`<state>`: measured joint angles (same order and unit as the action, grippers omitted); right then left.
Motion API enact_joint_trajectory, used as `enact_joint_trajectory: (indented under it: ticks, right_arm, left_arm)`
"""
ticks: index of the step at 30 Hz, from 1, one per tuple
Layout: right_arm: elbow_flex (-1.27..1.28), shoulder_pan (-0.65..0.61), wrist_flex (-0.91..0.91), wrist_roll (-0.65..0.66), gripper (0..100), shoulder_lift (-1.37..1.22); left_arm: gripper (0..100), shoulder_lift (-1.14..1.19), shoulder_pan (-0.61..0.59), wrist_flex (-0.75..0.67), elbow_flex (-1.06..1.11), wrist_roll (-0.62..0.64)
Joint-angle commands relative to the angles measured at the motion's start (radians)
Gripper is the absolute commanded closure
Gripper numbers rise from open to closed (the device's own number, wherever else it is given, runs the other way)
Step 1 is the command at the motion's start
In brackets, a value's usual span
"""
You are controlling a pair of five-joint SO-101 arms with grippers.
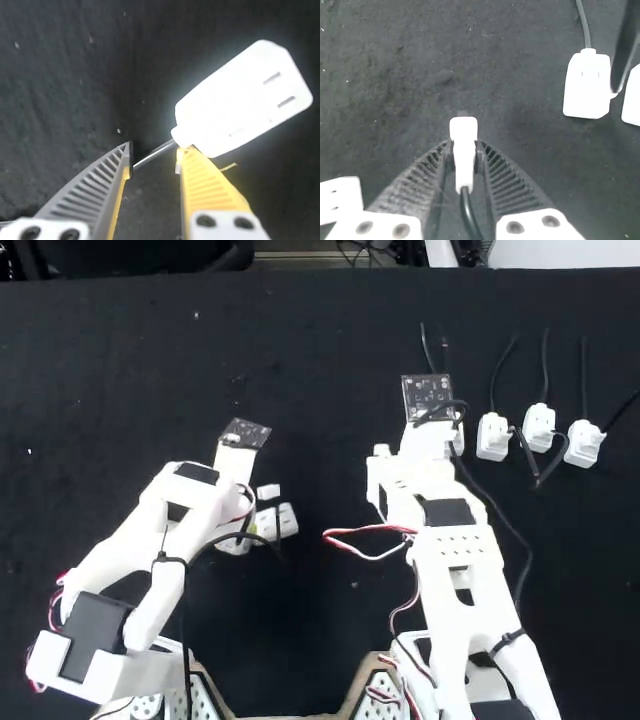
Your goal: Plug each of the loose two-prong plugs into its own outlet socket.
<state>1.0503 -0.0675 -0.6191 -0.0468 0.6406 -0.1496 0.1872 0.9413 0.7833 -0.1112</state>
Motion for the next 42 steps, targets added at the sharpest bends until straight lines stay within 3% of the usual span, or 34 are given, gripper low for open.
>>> enact_joint_trajectory:
  ticks: [1,10,15,21,25,29,35,42]
  right_arm:
    - [-0.059,0.014,0.002,0.011,98.7,-0.007]
    - [-0.059,0.014,0.002,0.011,98.7,-0.007]
    - [-0.058,0.005,0.002,0.011,98.7,-0.008]
    - [-0.031,-0.08,0.011,0.084,98.8,-0.008]
    - [-0.005,-0.094,0.043,0.095,98.8,-0.008]
    - [-0.002,-0.103,0.038,0.094,98.8,-0.008]
    - [-0.001,-0.181,-0.003,0.095,98.8,-0.008]
    - [-0.047,-0.308,-0.103,0.1,98.8,-0.007]
  left_arm:
    - [84,-0.035,0.025,-0.11,-0.016,0.012]
    - [84,-0.037,0.148,-0.157,-0.035,0.012]
    - [84,-0.044,0.13,-0.135,-0.053,0.009]
    - [84,-0.193,0.013,0.169,-0.211,0.005]
    - [84,-0.288,-0.127,0.241,-0.217,0.003]
    - [84,-0.308,-0.285,0.213,-0.119,0.003]
    - [84,-0.318,-0.49,0.032,0.071,0.008]
    - [84,-0.308,-0.562,-0.107,0.176,0.012]
